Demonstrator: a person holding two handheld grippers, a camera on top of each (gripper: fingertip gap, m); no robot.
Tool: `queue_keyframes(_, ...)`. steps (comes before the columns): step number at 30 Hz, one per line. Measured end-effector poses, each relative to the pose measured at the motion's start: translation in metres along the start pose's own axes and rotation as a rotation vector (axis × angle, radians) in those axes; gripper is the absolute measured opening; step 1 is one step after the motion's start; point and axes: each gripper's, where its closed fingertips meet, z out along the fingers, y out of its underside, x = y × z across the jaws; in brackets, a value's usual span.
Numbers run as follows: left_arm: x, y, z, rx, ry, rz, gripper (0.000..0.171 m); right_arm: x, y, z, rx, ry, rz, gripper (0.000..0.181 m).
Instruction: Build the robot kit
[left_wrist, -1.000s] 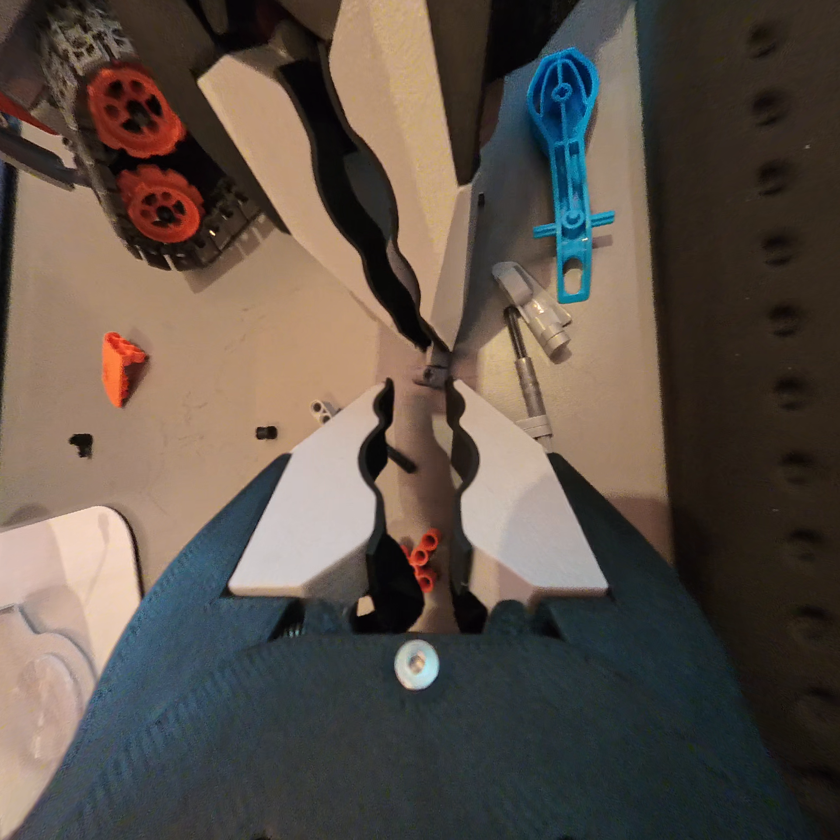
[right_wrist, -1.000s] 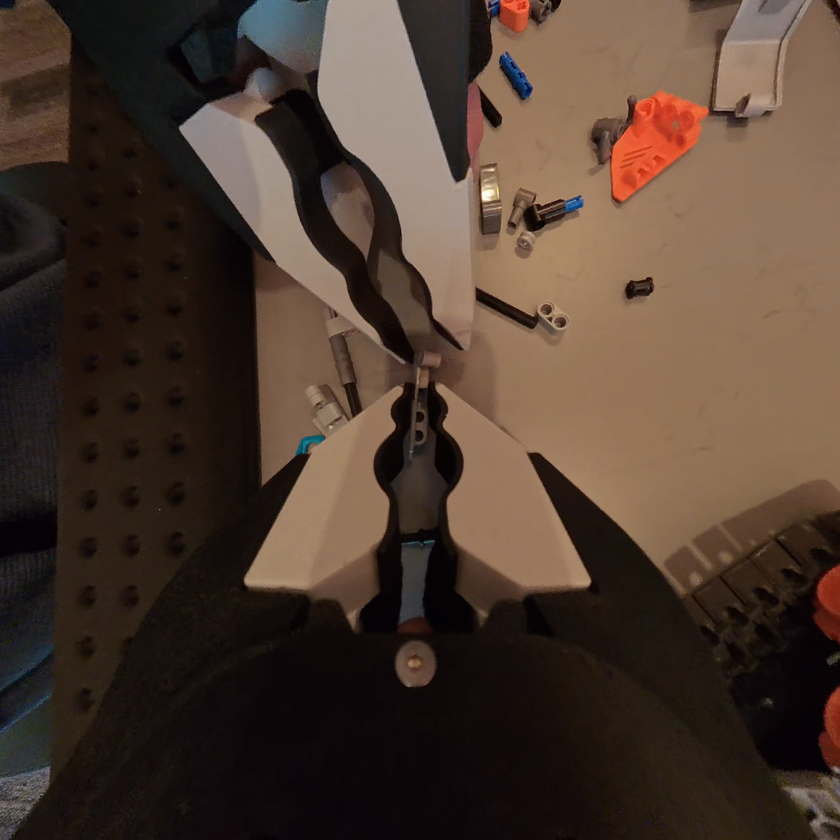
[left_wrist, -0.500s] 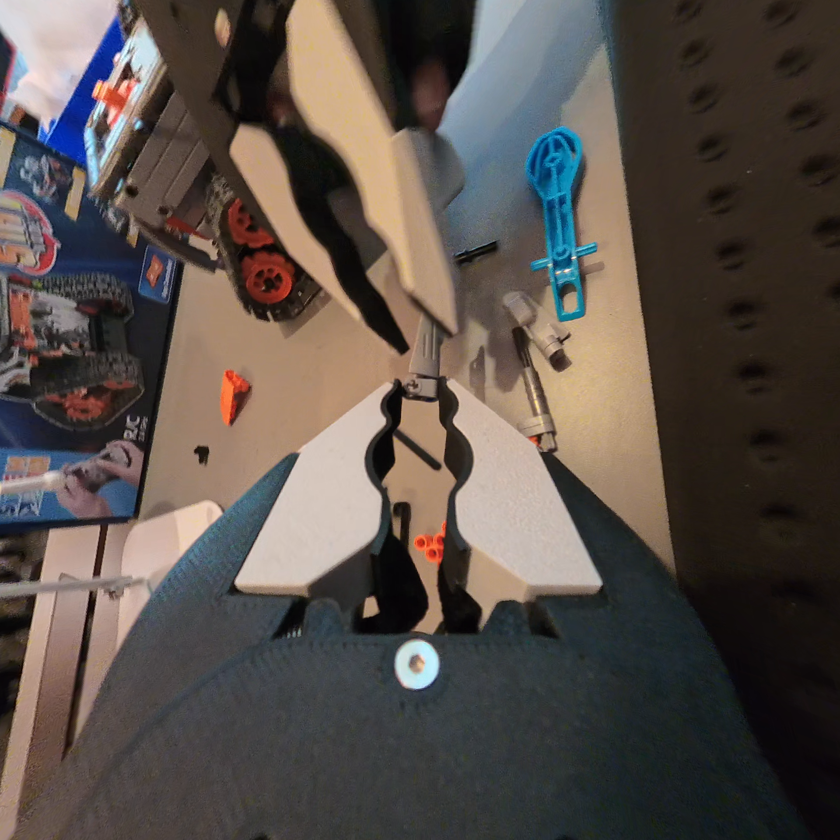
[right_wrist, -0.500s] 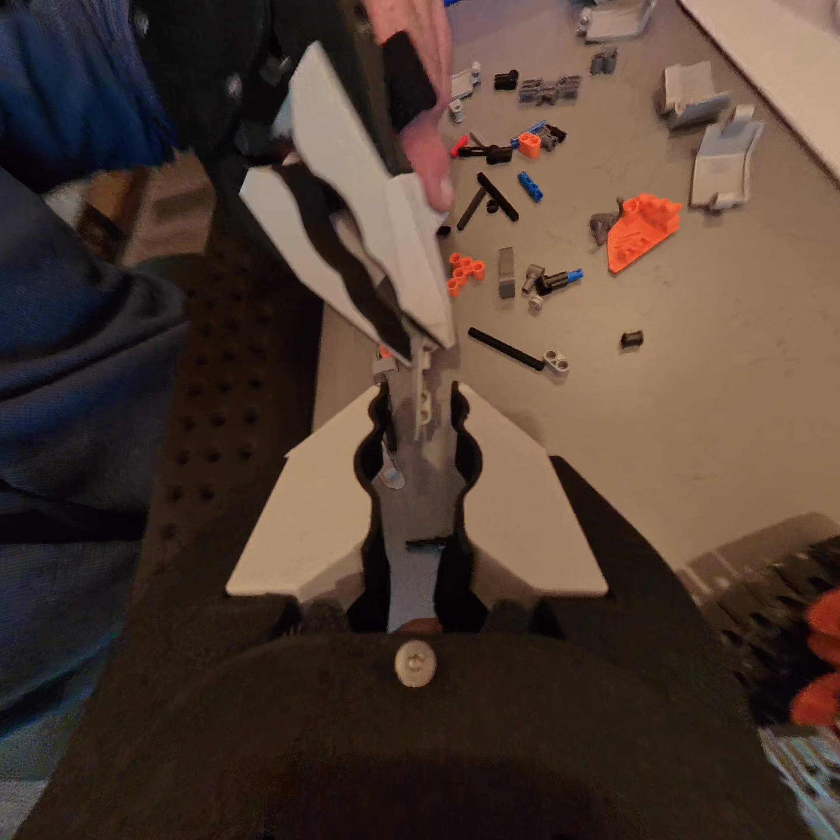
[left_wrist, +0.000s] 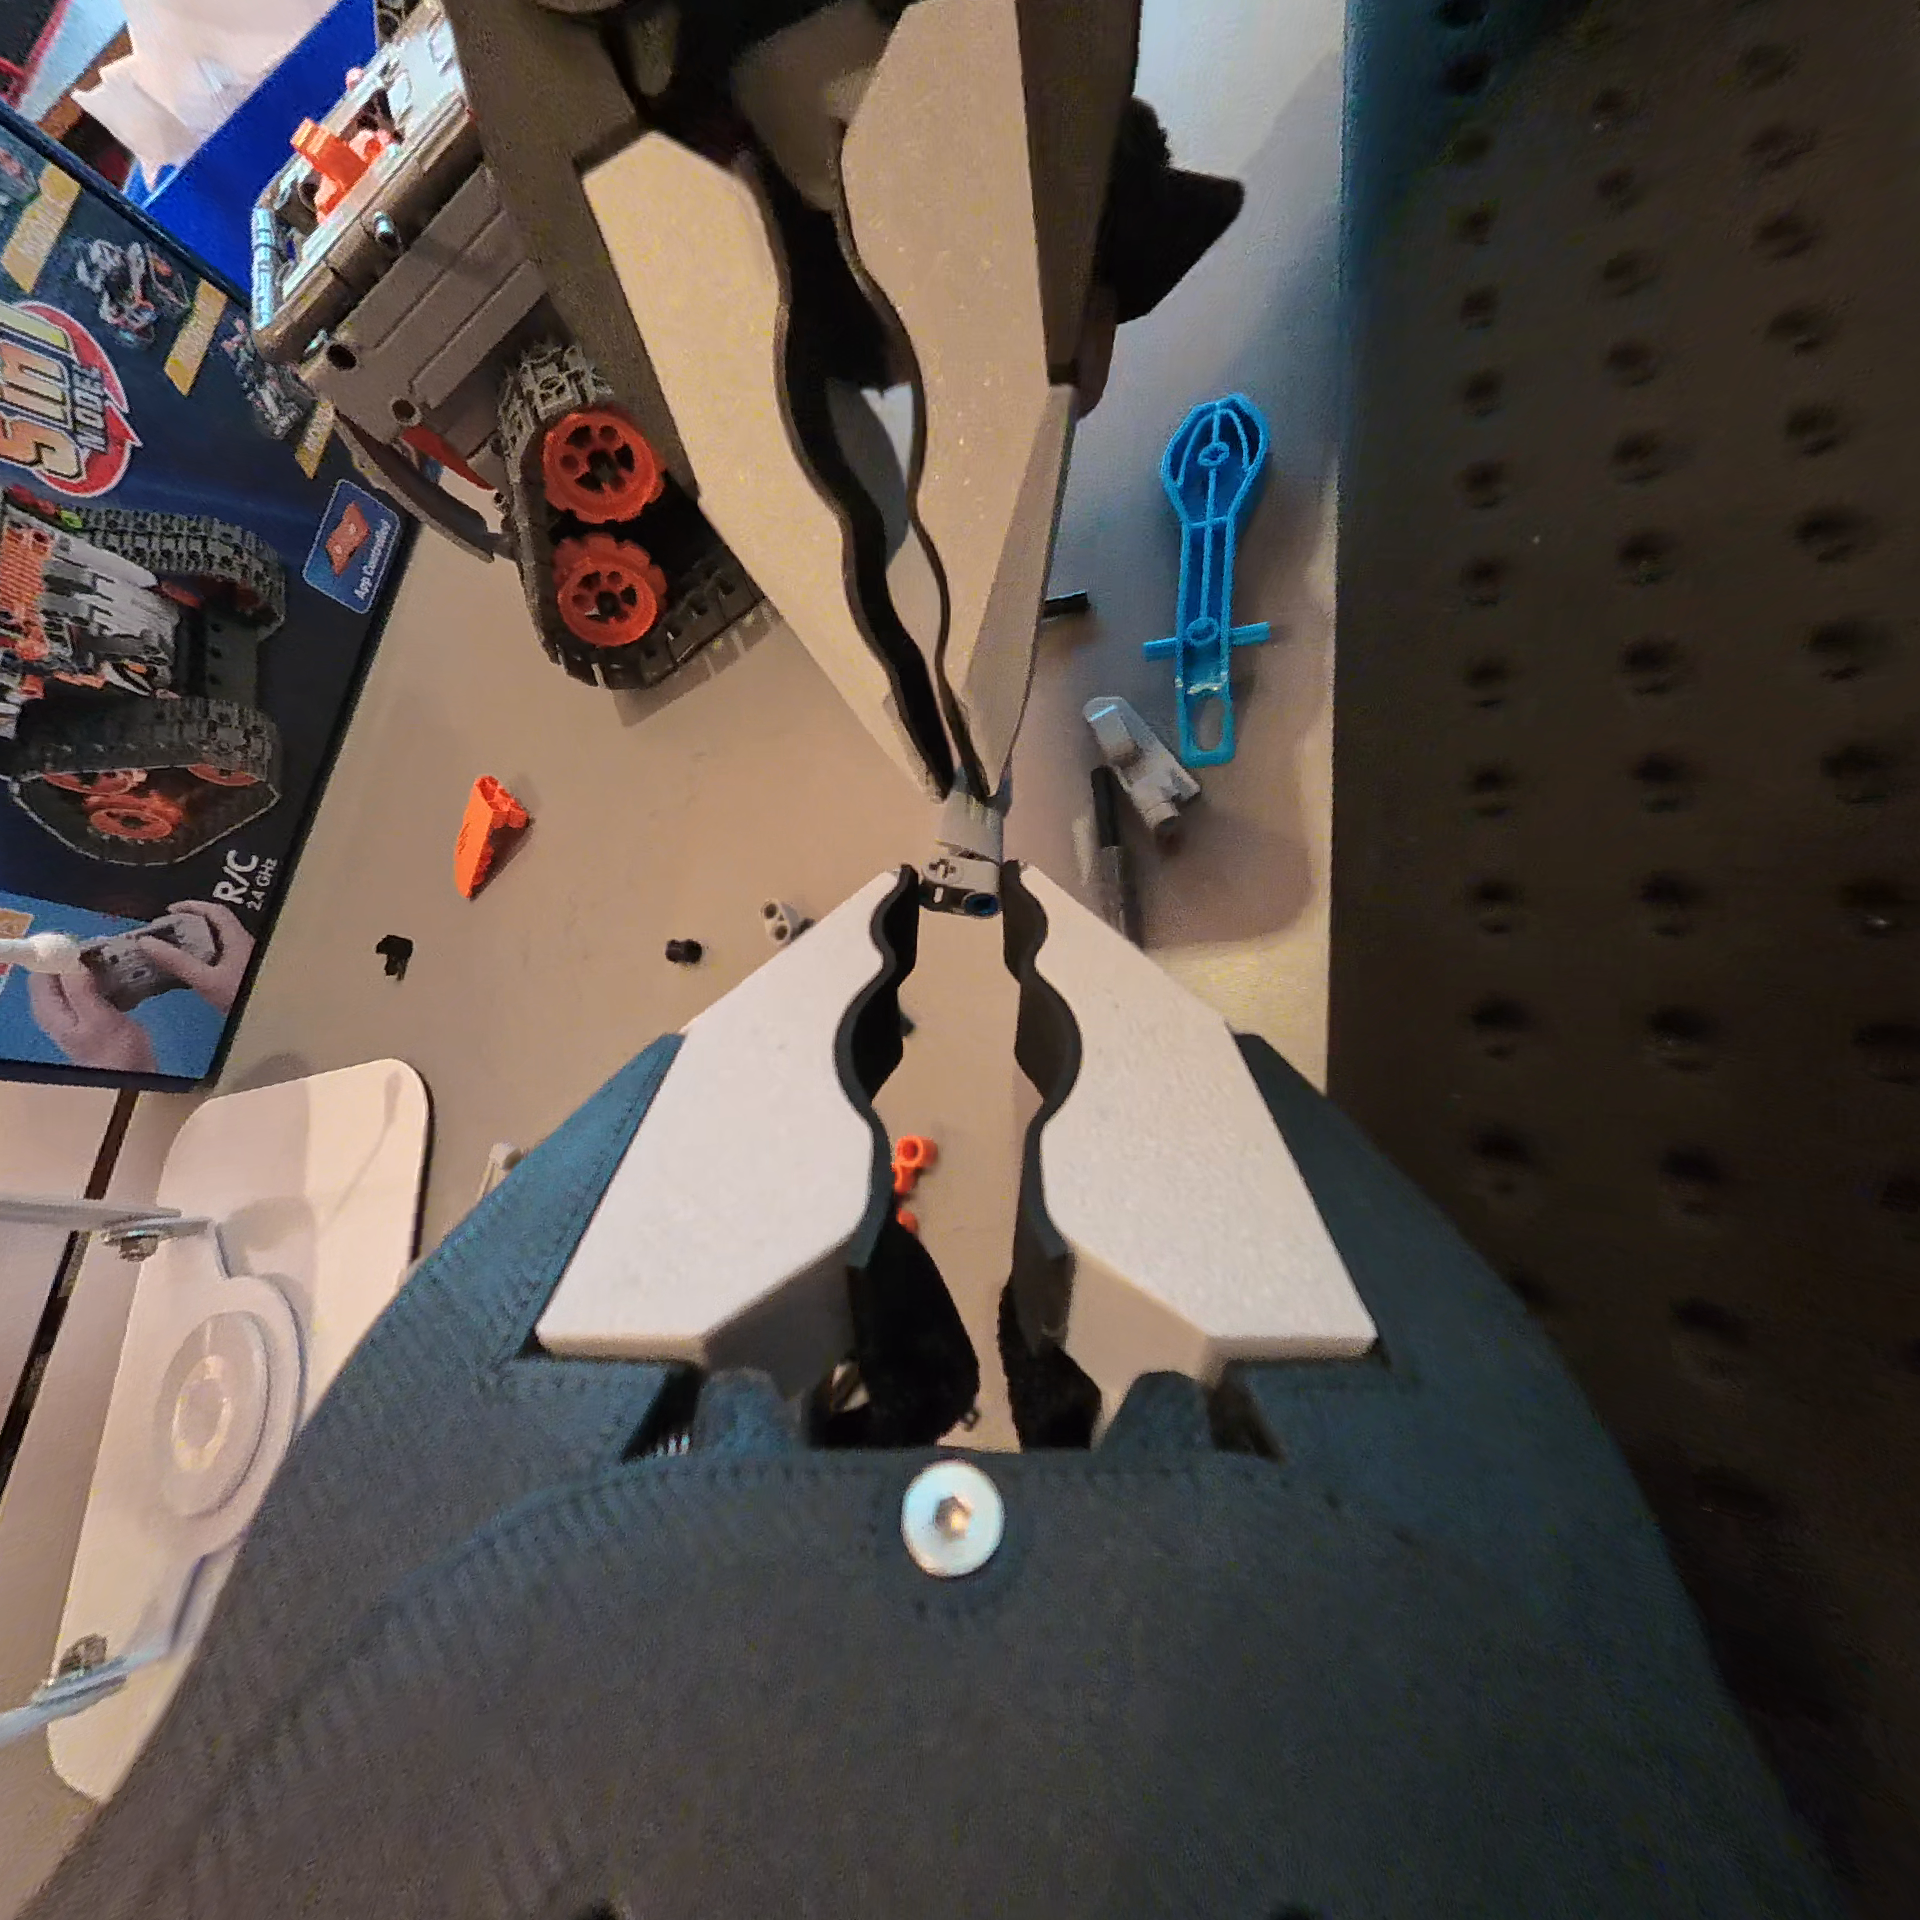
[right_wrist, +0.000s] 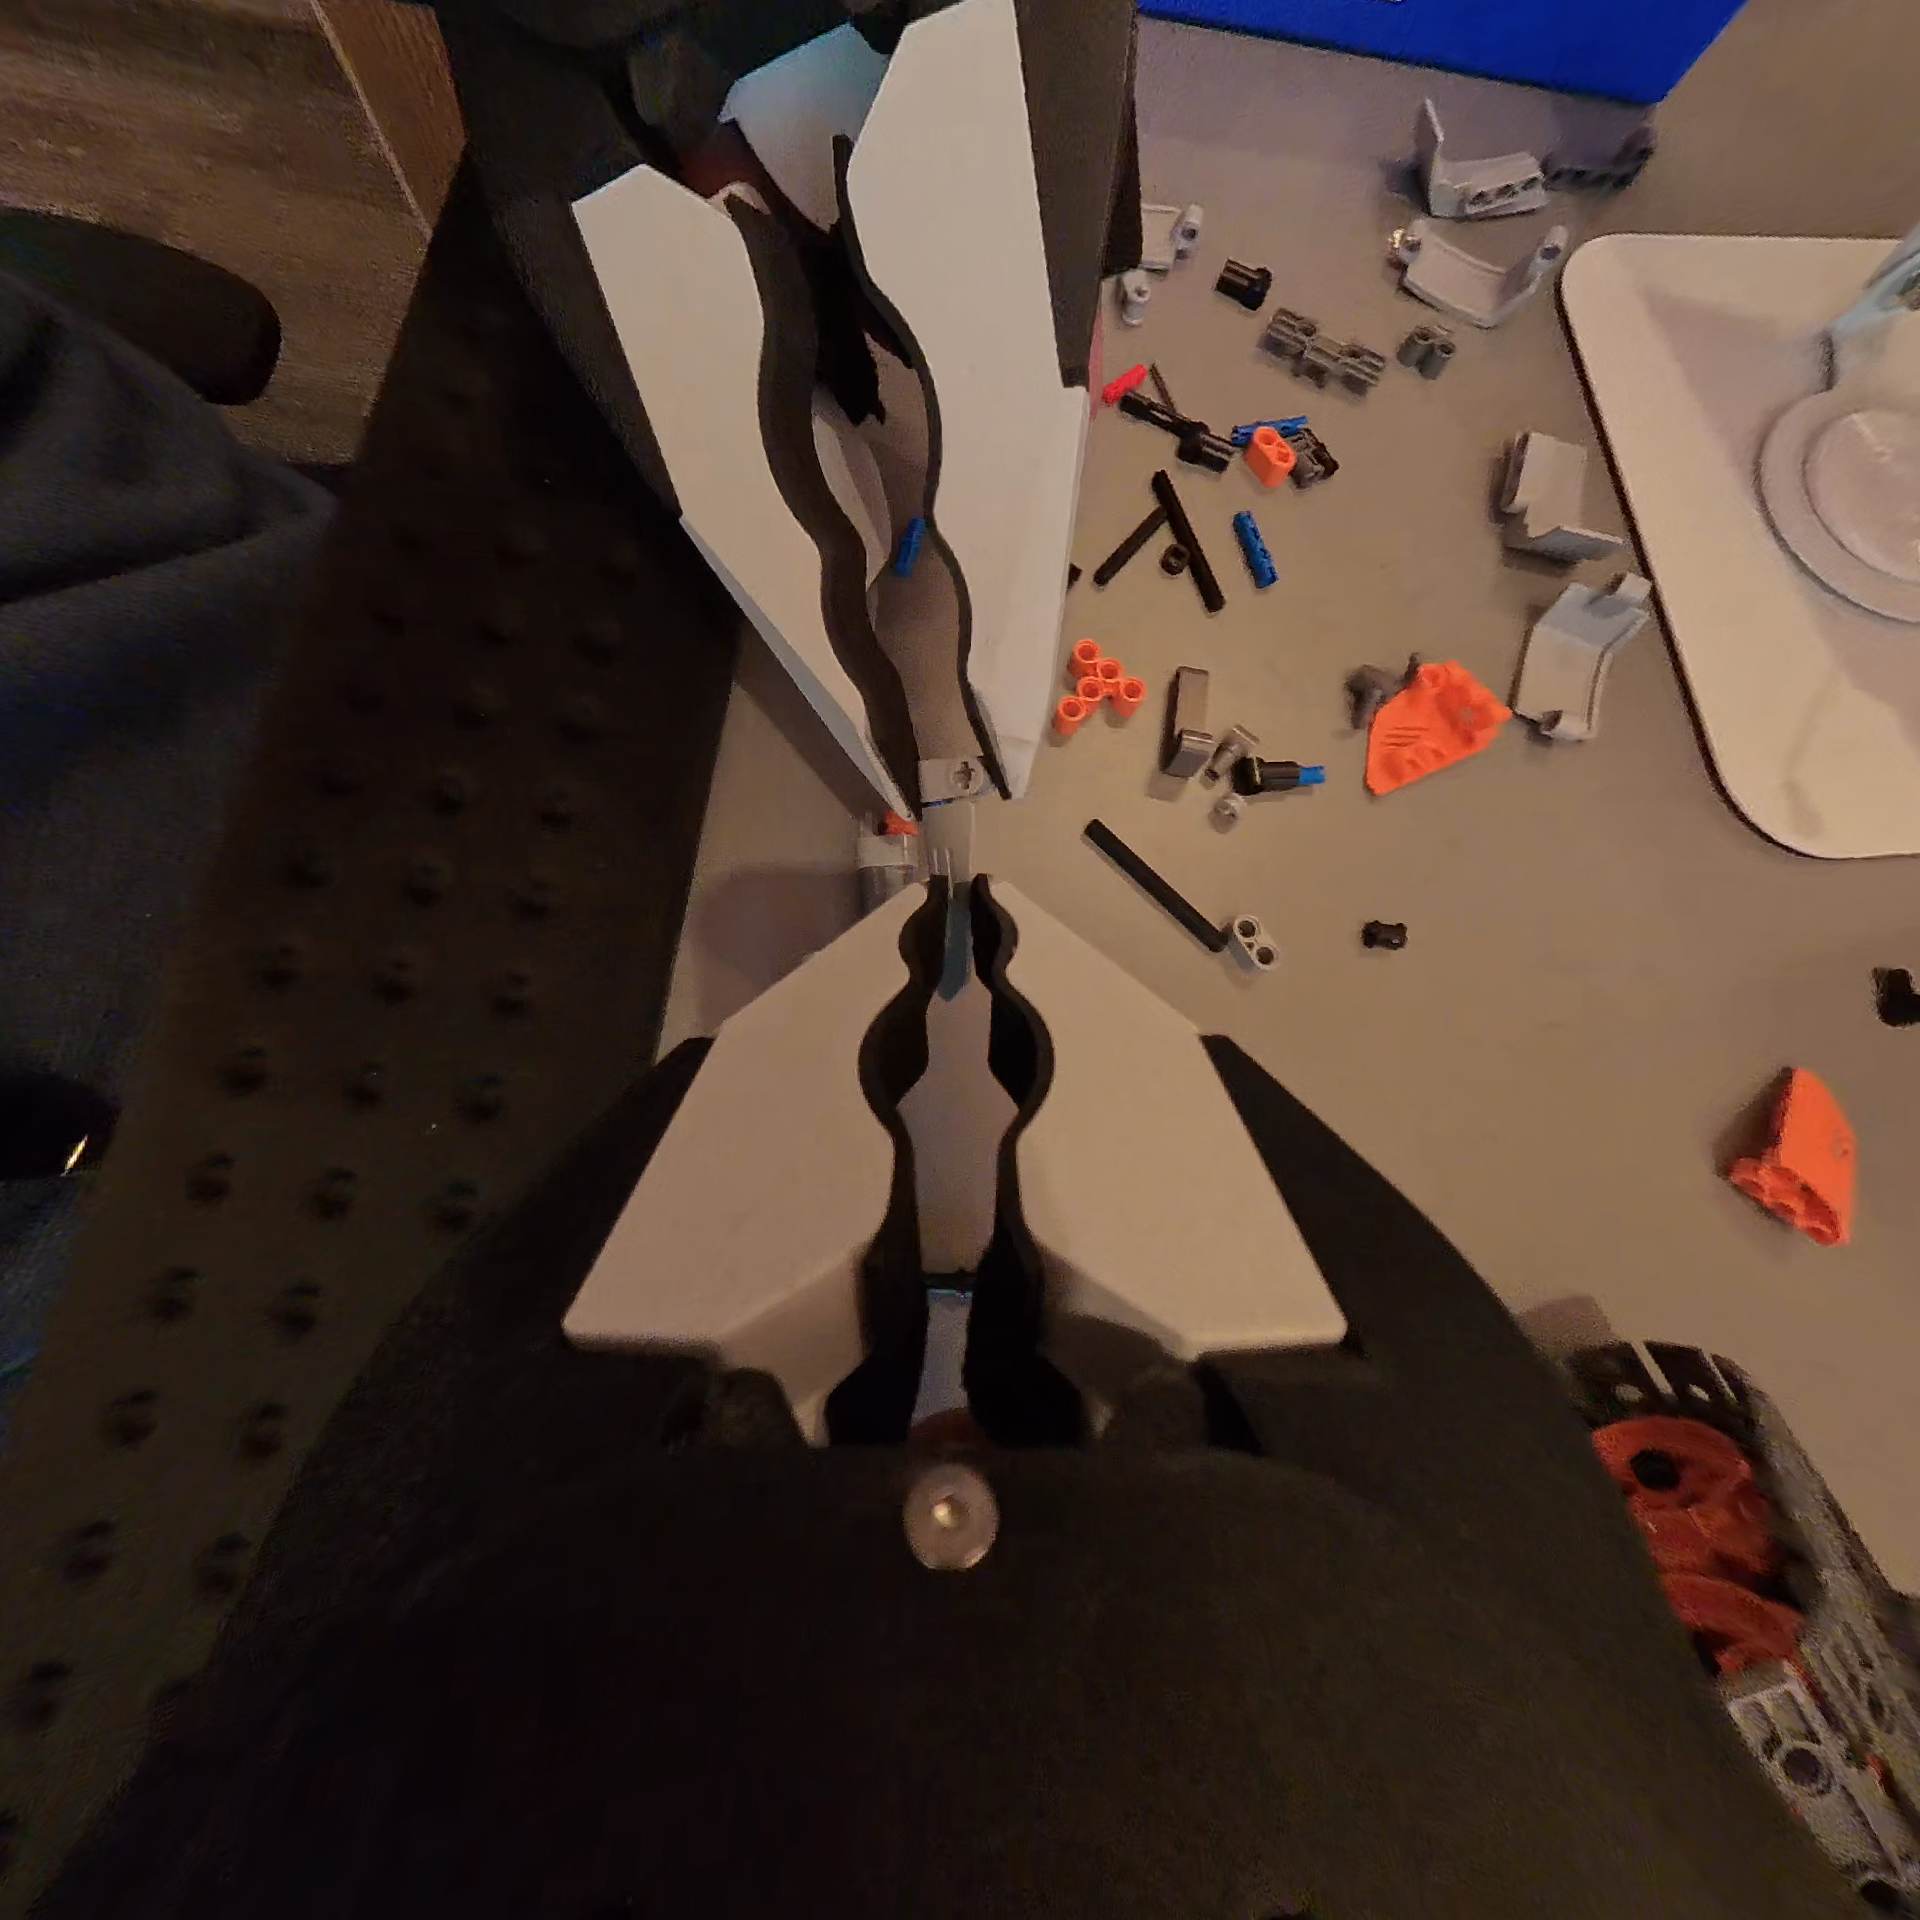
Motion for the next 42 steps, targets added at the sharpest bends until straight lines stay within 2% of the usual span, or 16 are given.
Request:
queue_keyframes(4, 0.007, 0.001, -0.004, 0.032, 0.001, -0.056, 0.014, -0.008, -0.006, 0.003, 0.014, -0.032, -0.025, 0.005)
queue_keyframes(5, 0.009, 0.001, -0.005, 0.053, 0.012, -0.082, 0.014, -0.01, -0.007, 0.003, 0.019, -0.037, -0.04, 0.018)
queue_keyframes(6, 0.009, -0.002, -0.007, 0.082, 0.018, -0.116, 0.014, -0.012, -0.006, 0.003, 0.011, -0.026, -0.07, 0.025)
queue_keyframes(9, 0.005, -0.006, -0.012, 0.139, 0.024, -0.205, 0.014, -0.01, -0.007, 0.004, -0.016, 0.07, -0.173, 0.027)
queue_keyframes(12, 0.004, -0.01, -0.014, 0.174, 0.044, -0.259, 0.014, -0.005, -0.011, 0.005, -0.044, 0.179, -0.29, 0.022)
queue_keyframes(13, 0.004, -0.012, -0.015, 0.188, 0.054, -0.28, 0.014, -0.003, -0.012, 0.005, -0.049, 0.221, -0.332, 0.012)
queue_keyframes(16, 0.004, -0.01, -0.016, 0.194, 0.052, -0.289, 0.014, -0.003, -0.012, 0.006, -0.076, 0.256, -0.38, 0.011)
queue_keyframes(22, 0.01, -0.001, -0.009, 0.112, -0.035, -0.062, 0.014, -0.013, -0.01, 0.011, -0.046, 0.042, -0.153, 0.008)
queue_keyframes(31, 0.02, 0.016, -0.005, 0.035, 0.015, -0.088, 0.017, -0.019, 0.001, 0.019, -0.038, -0.116, 0.038, 0.007)
queue_keyframes(42, 0.026, 0.022, 0.0, 0.012, 0.037, -0.083, 0.017, -0.021, 0.011, 0.034, -0.06, -0.166, 0.111, 0.007)
